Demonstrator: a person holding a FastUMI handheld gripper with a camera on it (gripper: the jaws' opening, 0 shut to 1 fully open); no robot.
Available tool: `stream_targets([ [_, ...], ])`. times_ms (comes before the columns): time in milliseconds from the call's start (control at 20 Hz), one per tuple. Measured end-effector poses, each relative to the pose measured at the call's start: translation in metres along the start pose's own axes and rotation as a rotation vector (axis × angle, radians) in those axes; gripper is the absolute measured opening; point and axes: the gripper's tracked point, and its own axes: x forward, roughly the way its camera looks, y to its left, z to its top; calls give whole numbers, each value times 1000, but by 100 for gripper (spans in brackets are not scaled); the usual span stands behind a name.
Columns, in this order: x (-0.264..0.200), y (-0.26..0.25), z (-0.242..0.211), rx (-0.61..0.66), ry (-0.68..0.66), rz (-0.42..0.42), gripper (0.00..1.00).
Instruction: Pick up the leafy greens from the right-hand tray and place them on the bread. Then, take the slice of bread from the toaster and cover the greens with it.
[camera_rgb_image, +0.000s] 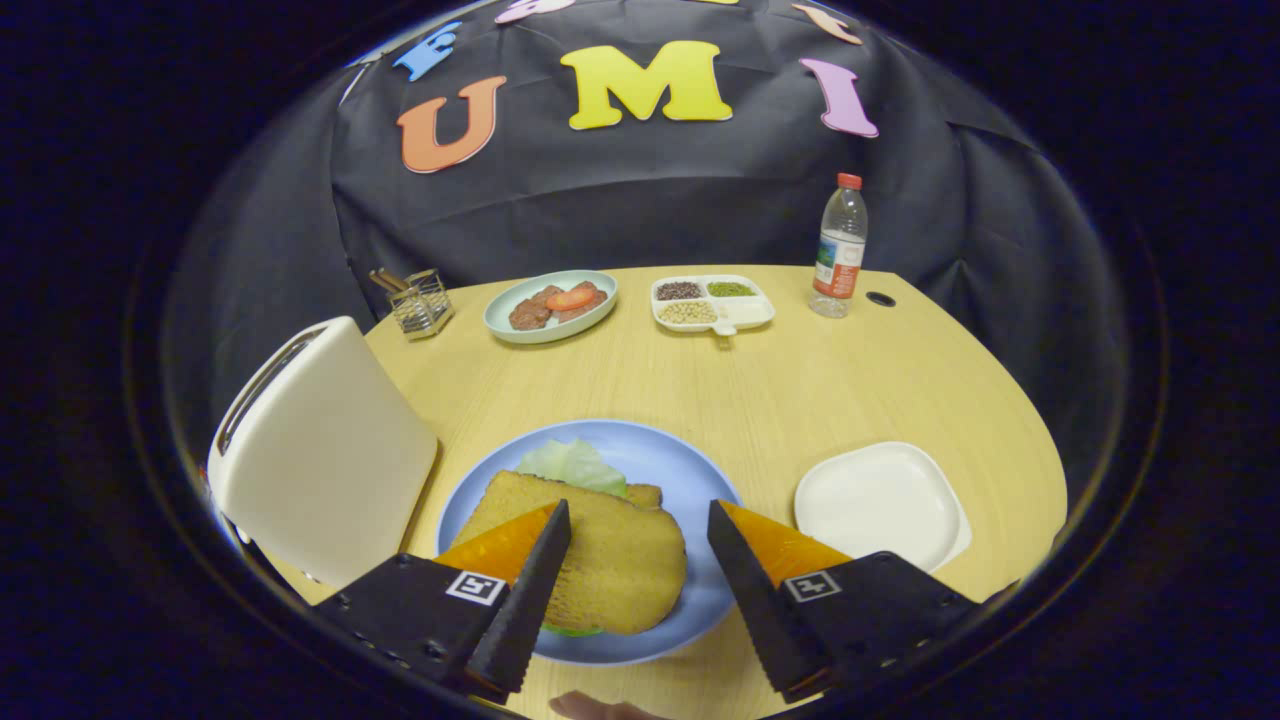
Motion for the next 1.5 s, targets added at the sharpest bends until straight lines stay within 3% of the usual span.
stream_targets([
  [100,-18,-2,11,8,-37,8,94],
  [200,-43,-3,26,8,-91,16,97],
  [500,-147,-17,82,-55,-342,-95,96],
  [650,-207,-16,101,-52,-480,-97,96],
  [800,-255,-26,100,-1,-591,-125,96],
  [1200,-344,-51,65,-46,-690,-235,95],
  [1500,-374,-43,51,-1,-681,-185,95],
])
